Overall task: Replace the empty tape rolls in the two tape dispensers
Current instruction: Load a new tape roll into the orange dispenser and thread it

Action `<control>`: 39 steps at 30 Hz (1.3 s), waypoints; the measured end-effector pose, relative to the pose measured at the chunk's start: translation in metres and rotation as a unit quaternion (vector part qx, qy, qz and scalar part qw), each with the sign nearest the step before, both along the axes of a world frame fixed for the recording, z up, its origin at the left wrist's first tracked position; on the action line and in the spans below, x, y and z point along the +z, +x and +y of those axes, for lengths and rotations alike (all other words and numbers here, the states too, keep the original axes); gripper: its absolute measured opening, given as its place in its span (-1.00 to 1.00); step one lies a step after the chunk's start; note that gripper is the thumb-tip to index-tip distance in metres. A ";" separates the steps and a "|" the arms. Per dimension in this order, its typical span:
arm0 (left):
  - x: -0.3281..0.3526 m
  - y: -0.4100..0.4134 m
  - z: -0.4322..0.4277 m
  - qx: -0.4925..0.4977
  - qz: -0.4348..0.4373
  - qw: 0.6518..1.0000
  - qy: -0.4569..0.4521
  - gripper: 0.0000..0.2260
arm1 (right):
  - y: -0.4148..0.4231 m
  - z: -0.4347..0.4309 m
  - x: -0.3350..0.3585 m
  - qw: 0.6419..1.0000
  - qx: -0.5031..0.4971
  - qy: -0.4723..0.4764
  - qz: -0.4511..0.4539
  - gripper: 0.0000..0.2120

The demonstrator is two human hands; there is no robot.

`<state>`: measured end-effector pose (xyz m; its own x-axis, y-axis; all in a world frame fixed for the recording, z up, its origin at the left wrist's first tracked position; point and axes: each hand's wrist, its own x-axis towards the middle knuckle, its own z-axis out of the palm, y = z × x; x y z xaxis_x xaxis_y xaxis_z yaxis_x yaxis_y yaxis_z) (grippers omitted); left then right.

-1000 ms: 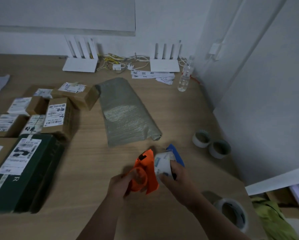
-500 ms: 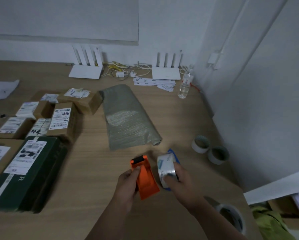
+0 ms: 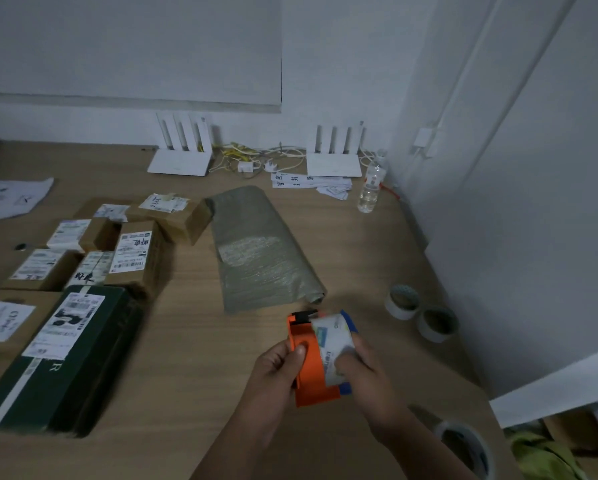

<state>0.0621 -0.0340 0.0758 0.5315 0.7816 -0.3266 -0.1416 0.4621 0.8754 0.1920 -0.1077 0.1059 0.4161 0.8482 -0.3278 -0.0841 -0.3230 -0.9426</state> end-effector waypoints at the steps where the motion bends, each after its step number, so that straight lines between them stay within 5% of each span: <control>1: 0.001 0.000 0.001 0.001 -0.001 1.000 0.005 -0.77 | 0.000 0.000 -0.001 1.000 -0.001 -0.005 0.000 -0.71; 15: 0.005 0.006 -0.002 -0.011 0.007 0.999 0.044 -0.77 | -0.015 0.002 -0.005 1.000 0.002 0.017 -0.017 -0.74; 21: 0.009 0.005 -0.004 -0.006 0.006 0.999 0.050 -0.72 | -0.021 0.001 -0.004 0.994 0.022 0.050 -0.090 -0.82; 31: 0.011 0.001 -0.010 -0.020 0.037 0.993 0.107 -0.80 | -0.023 -0.006 -0.010 0.991 0.065 0.059 -0.101 -0.51; 34: 0.014 -0.003 -0.012 -0.002 0.024 0.993 0.113 -0.82 | -0.018 -0.001 -0.007 0.996 0.031 0.049 -0.063 -0.60; 39: 0.018 -0.012 -0.014 -0.009 -0.008 0.993 0.119 -0.79 | 0.011 0.022 0.006 0.990 -0.056 -0.010 -0.128 -0.78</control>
<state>0.0503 -0.0476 0.0942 0.5492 0.8262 -0.1255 -0.1502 0.2453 0.9577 0.2033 -0.0857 0.1121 0.5785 0.7867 -0.2155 0.1201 -0.3434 -0.9315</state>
